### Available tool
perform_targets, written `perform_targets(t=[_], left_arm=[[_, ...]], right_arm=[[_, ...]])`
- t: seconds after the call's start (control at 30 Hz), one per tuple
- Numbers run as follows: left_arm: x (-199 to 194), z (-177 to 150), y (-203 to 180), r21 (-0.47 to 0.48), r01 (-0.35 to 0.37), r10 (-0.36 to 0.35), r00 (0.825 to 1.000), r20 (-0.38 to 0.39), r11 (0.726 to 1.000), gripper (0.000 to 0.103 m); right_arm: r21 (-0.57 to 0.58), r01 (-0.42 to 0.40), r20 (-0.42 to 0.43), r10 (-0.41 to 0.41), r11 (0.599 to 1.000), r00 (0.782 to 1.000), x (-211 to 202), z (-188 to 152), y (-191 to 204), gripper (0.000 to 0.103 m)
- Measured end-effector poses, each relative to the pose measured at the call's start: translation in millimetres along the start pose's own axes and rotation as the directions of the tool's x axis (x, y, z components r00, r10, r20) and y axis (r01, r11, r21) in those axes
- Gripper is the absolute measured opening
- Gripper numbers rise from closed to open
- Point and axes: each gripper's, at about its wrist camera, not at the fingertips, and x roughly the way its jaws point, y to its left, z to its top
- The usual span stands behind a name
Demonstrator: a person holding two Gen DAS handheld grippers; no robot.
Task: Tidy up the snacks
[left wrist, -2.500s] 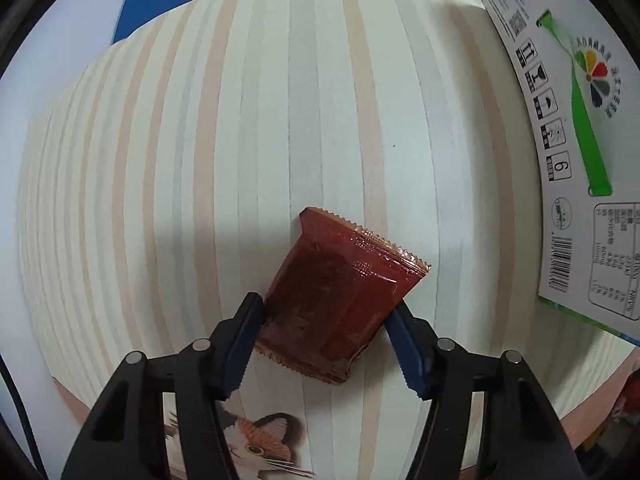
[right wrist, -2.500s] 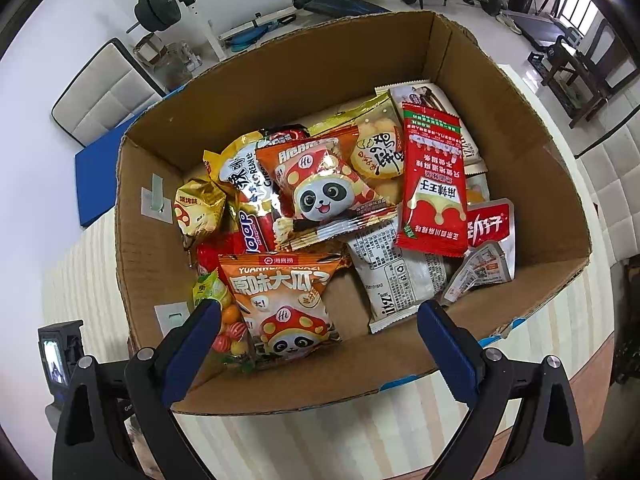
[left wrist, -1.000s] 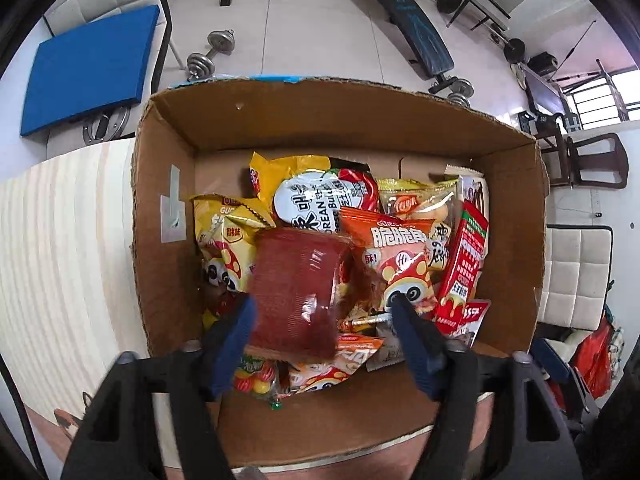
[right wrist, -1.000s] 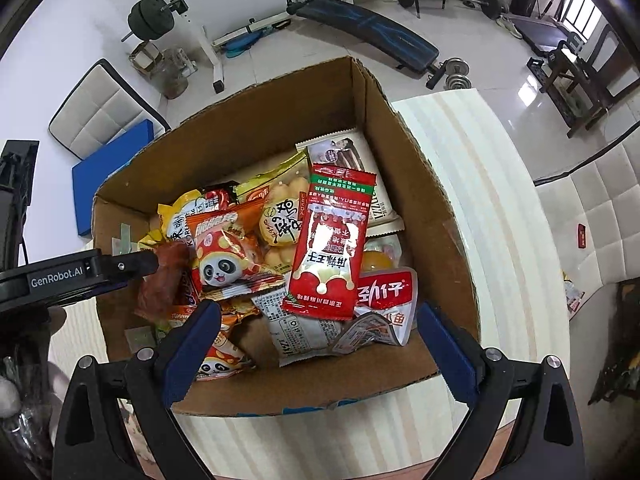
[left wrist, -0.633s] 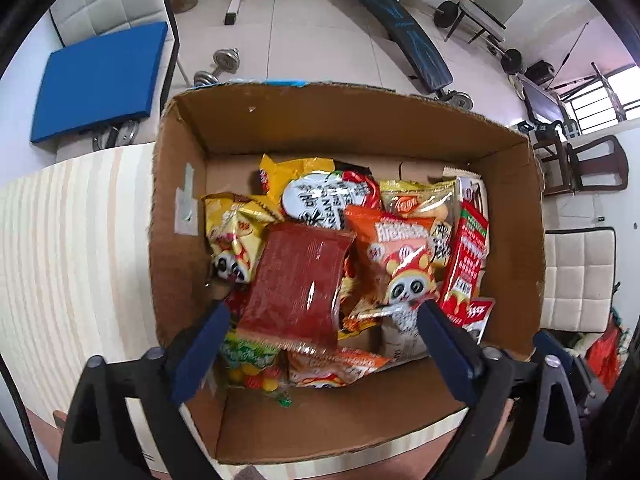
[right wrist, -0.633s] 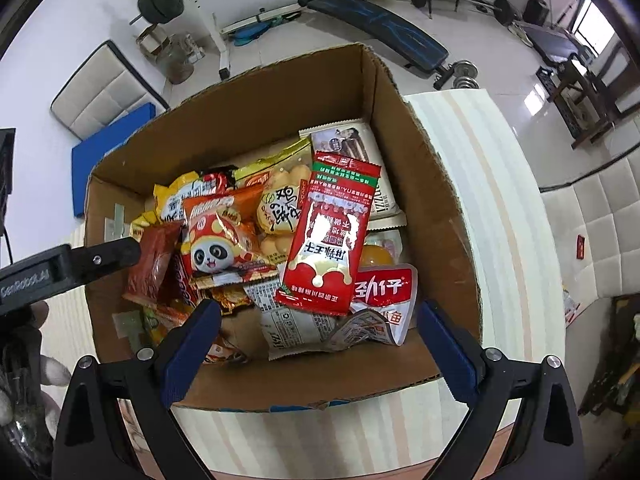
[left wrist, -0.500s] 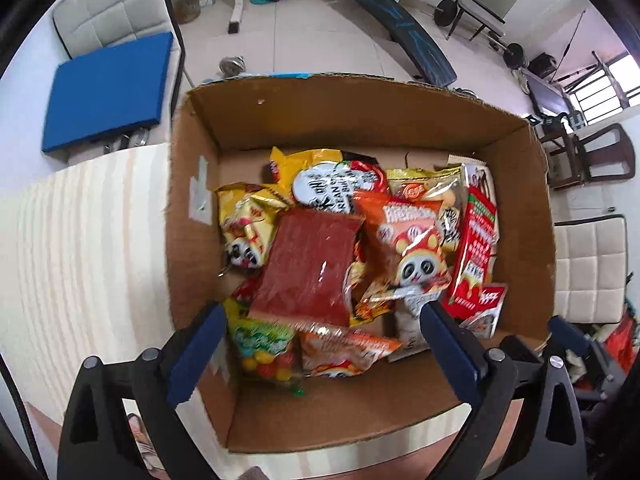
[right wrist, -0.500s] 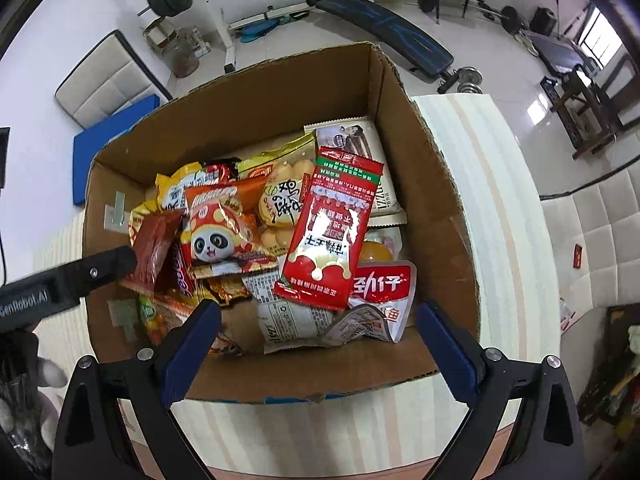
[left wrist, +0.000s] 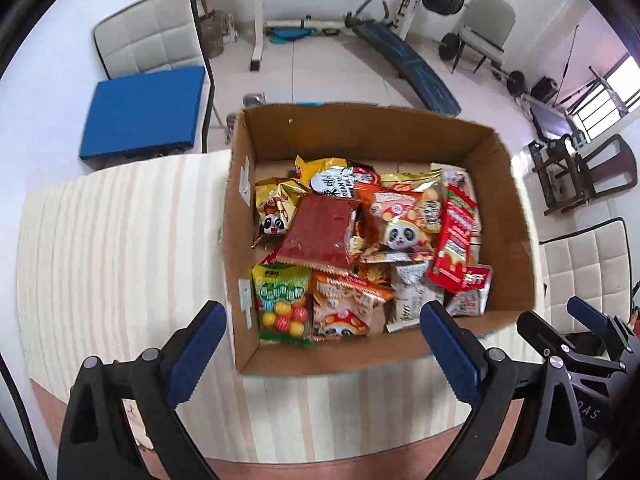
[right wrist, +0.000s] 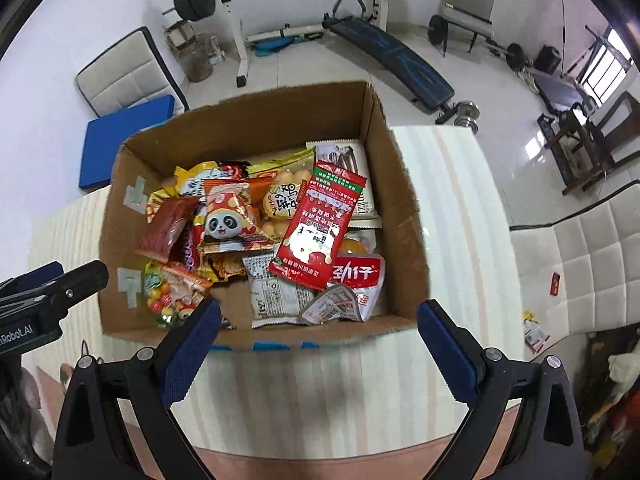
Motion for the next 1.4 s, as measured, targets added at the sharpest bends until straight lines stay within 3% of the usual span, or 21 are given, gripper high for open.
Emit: perform_targets(t=[0.27,0.83,1.13,1.4], left_arm=[[-77.1,-55.7,-13.5,-0.004,-0.004,0.004,0.990,0.142,1.000,0.100],[-185.1,-151.9,-29.2,0.019,-0.051,0.043,0.950,0.308,0.998,0.100],[-215.6,-179.7,-36.3,0.030,-0.028,0.016,0.940,0.341,0.999,0.100],[-217.9,-186.0,-44.3,0.048,-0.023,0.004,0.936,0.352,0.999,0.100]], right_arm=[[-0.032,-0.018,0.097,0.021,0.999,0.995,-73.5,-48.4,-1.2,0.101],[-0.041,-0.083,0.238,0.090,0.996,0.967,-211.0,-162.2,0.2,0.101],[-0.052,-0.073,0.267,0.084,0.996,0.960,-253.2,-197.2,-3.4,0.101],[-0.036,-0.057,0.280,0.065,0.998,0.958,-256.1,-200.3,-10.8,0.101]])
